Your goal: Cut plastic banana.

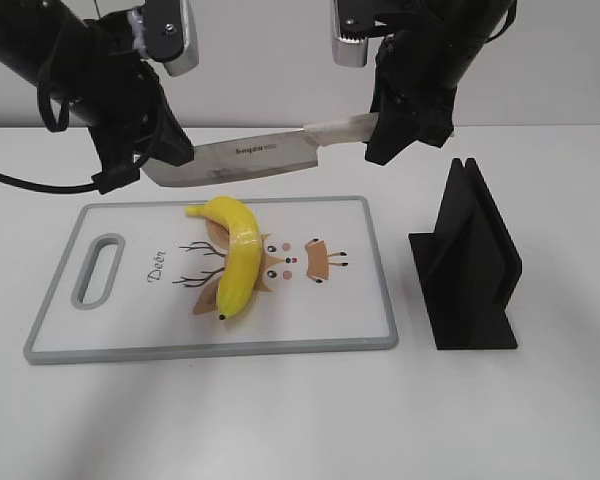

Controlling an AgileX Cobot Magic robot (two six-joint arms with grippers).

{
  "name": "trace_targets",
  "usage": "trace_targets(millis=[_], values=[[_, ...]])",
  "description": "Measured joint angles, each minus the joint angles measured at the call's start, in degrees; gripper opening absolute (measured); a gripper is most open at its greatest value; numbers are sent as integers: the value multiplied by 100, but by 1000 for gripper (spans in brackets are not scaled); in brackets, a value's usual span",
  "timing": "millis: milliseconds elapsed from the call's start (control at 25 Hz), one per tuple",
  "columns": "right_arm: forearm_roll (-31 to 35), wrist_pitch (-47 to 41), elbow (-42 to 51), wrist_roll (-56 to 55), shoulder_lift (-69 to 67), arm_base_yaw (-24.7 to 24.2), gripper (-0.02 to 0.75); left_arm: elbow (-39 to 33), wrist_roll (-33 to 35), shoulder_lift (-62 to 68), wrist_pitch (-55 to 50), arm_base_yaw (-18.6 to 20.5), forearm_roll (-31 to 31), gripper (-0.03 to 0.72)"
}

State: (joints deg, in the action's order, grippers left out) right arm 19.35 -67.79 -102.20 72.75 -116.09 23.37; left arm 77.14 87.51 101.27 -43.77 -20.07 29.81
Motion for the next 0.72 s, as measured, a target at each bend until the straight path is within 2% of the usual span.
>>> trace_targets(millis=[120,200,240,400,480,600,720], values=[[-5,25,0,17,0,0,170,0,0,0,5,0,109,14],[-5,25,0,17,0,0,170,0,-7,-1,5,17,281,83],[-25,31,0,17,0,0,170,0,-12,-6,5,17,380,159],[-43,44,0,6,0,0,170,0,-155,-87,44,17,717,580],[-43,44,0,6,0,0,170,0,-380,-231,195,17,761,635],[-43,44,0,-18,11,0,170,0,-865,-545,415,88,775,656],[-53,-7,0,-348,109,0,170,0,-2007,-901,506,267,529,657]])
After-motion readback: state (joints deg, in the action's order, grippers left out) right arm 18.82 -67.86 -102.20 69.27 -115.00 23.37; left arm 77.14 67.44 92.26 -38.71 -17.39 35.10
